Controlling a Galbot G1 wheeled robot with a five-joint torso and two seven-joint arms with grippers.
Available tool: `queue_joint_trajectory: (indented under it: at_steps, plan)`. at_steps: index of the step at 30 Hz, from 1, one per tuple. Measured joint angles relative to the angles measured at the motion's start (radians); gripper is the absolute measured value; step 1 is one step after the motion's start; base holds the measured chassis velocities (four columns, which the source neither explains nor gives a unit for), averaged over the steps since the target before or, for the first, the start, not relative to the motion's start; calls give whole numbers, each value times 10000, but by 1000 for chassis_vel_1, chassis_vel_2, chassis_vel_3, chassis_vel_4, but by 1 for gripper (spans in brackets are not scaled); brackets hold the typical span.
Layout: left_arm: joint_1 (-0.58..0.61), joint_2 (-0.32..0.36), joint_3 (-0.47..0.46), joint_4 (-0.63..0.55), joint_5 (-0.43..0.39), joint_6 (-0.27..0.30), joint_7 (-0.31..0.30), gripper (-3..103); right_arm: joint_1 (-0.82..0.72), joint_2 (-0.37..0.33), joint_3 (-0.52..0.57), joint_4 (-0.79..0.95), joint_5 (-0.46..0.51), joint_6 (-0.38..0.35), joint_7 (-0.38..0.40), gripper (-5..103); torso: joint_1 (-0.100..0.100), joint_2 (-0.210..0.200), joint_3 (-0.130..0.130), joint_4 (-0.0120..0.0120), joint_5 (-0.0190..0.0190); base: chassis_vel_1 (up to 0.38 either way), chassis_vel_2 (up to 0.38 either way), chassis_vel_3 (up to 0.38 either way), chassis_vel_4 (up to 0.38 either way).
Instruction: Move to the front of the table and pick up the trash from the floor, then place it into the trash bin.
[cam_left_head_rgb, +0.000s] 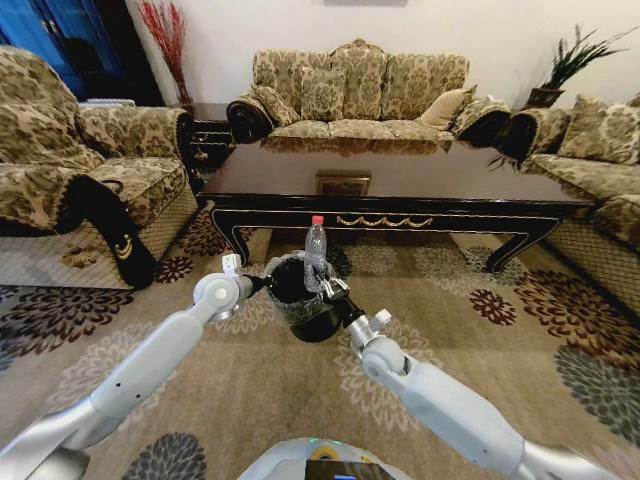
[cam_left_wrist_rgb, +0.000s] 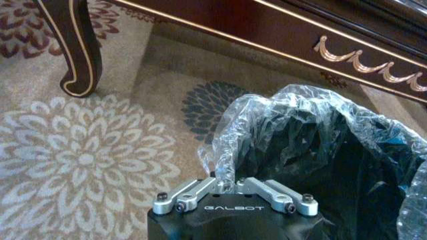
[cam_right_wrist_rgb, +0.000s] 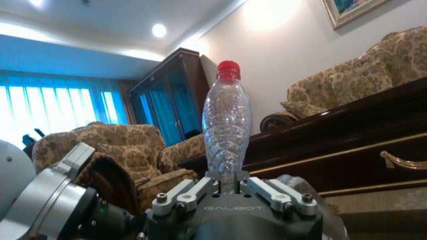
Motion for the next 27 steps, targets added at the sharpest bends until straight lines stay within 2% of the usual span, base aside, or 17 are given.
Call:
queue_joint_trajectory:
  at_steps: [3, 5, 7, 8, 11, 15, 17, 19, 20, 21, 23, 25, 27]
  plan:
    - [0, 33, -16, -20, -9, 0, 15, 4, 7, -29, 24, -1, 0, 5, -6, 10, 0, 0, -1, 0, 0, 0, 0, 0, 0]
    - [1, 65, -49, -27, -8, 0, 17, 4, 10, -73, 78, -1, -2, 20, -9, 20, 0, 0, 0, 1, 0, 0, 0, 0, 0]
    - [4, 69, -58, -30, -7, 0, 17, 4, 6, -81, 90, 0, -6, 23, -9, 20, 0, 0, 0, 2, 0, 0, 0, 0, 0]
    - [20, 75, -77, -41, -7, 0, 19, 4, -23, -96, 120, 6, -12, 29, -10, 30, 0, 0, 0, 1, 0, 0, 0, 0, 0]
    - [42, 86, -100, -53, -8, 0, 24, 4, -83, -117, 150, 41, -25, 41, -23, 36, 0, 0, -1, -1, 0, 0, 0, 0, 0]
    - [75, 124, -174, -60, -1, 0, 27, 4, -155, -140, 191, 85, -64, 79, -68, 57, 0, 0, 0, 1, 0, 0, 0, 0, 0]
    - [83, 134, -196, -64, -1, 1, 29, 4, -168, -143, 202, 91, -68, 83, -78, 57, 0, 0, 0, 1, 0, 0, 0, 0, 0]
    - [125, 184, -280, -86, -1, 5, 36, 4, -210, -149, 264, 141, -98, 112, -116, 68, 0, 0, -1, 0, 0, 0, 0, 0, 0]
    - [125, 184, -280, -86, -1, 5, 36, 4, -210, -149, 264, 141, -98, 112, -116, 68, 0, 0, -1, 0, 0, 0, 0, 0, 0]
    - [174, 227, -349, -113, -1, 12, 43, 4, -236, -147, 352, 167, -77, 113, -119, 74, 0, 0, 0, -1, 0, 0, 0, 0, 0]
    - [243, 326, -524, -162, -6, 30, 52, 4, -273, -123, 556, 162, 197, 31, -46, 85, 0, 0, 0, 0, -2, 0, 0, 0, 0]
    - [262, 387, -635, -190, -21, 39, 58, 4, -286, -114, 649, 135, 394, -46, 17, 85, 0, 0, 0, 0, -2, 0, 0, 0, 0]
    - [270, 659, -1171, -319, -203, 74, 60, 4, -293, -107, 930, -75, 1056, -349, 364, 95, 0, 0, 0, 1, -3, 0, 0, 0, 0]
